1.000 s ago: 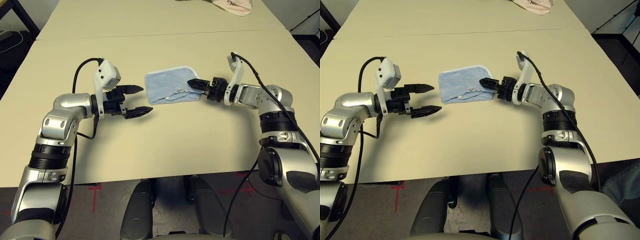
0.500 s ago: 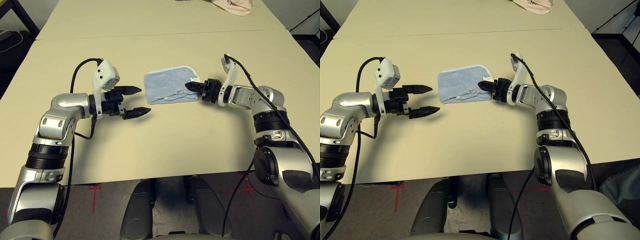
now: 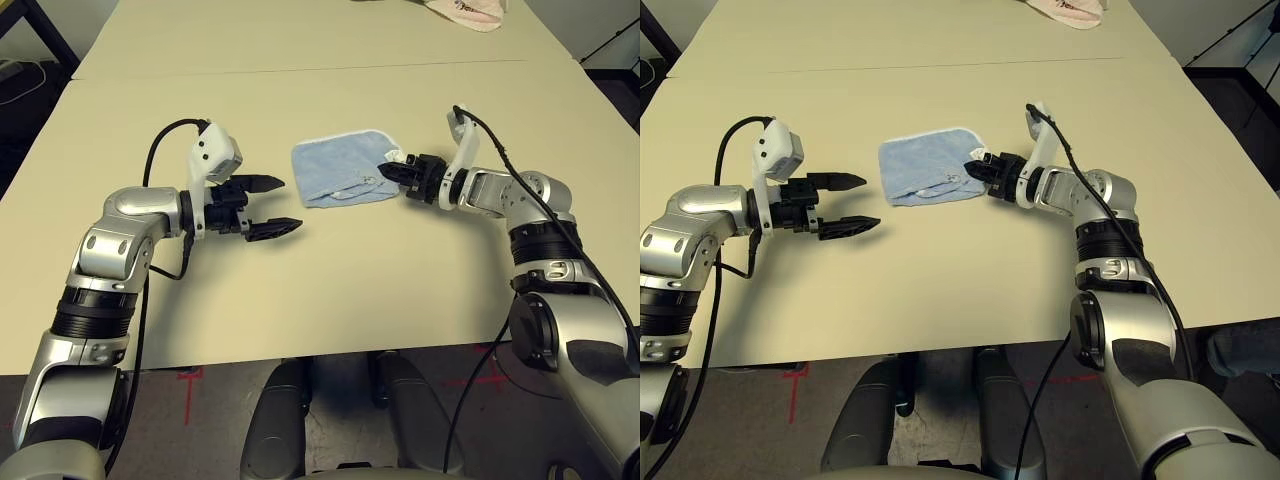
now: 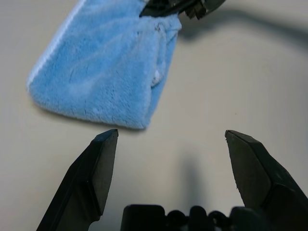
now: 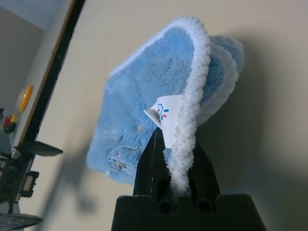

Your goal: Fold the towel and set it aside.

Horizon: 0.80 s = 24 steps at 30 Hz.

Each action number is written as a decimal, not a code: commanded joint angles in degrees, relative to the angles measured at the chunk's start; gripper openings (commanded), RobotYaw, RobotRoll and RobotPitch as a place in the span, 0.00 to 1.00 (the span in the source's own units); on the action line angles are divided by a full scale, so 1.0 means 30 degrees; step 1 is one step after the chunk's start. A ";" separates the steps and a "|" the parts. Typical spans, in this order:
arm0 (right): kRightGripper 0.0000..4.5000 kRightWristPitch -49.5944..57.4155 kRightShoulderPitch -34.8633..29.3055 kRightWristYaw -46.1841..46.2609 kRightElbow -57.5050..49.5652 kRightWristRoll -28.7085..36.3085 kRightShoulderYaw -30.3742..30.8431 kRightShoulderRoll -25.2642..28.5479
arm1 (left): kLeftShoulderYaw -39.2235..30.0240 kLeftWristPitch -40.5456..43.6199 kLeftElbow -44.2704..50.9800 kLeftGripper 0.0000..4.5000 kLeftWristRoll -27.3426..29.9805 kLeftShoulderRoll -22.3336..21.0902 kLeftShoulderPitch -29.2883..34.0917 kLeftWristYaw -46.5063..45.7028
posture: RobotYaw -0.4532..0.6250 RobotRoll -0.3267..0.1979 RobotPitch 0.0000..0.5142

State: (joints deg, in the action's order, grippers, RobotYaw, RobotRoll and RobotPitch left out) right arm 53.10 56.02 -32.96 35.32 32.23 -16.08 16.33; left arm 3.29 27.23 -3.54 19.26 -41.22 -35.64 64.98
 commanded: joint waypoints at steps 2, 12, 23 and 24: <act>0.00 -0.1741 0.0384 -0.0201 -0.0081 0.0117 -0.0617 0.0279 | 0.0301 -0.0001 -0.0472 1.00 -0.0197 0.0022 -0.0201 0.0161 | 0.44 0.62 0.39; 0.00 -0.7385 -0.0232 0.2593 0.0965 -0.0469 -0.2088 -0.0299 | 0.0082 0.0733 0.0324 1.00 0.0223 0.0225 0.0475 -0.0249 | 0.42 0.62 0.38; 0.00 -1.3221 -0.0035 0.5795 0.2502 -0.0774 -0.3381 -0.0694 | 0.0193 0.1099 0.0488 1.00 0.0260 0.0263 0.0357 -0.0142 | 0.41 0.62 0.38; 0.00 -1.3909 -0.0013 0.6129 0.2664 -0.0869 -0.3504 -0.0698 | 0.0202 0.1142 0.0528 1.00 0.0278 0.0297 0.0373 -0.0165 | 0.41 0.62 0.38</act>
State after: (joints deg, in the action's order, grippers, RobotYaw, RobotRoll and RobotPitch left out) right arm 14.81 56.05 -16.27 41.92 30.29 -25.47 14.44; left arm 3.29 30.10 -3.11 19.66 -40.58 -35.11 64.31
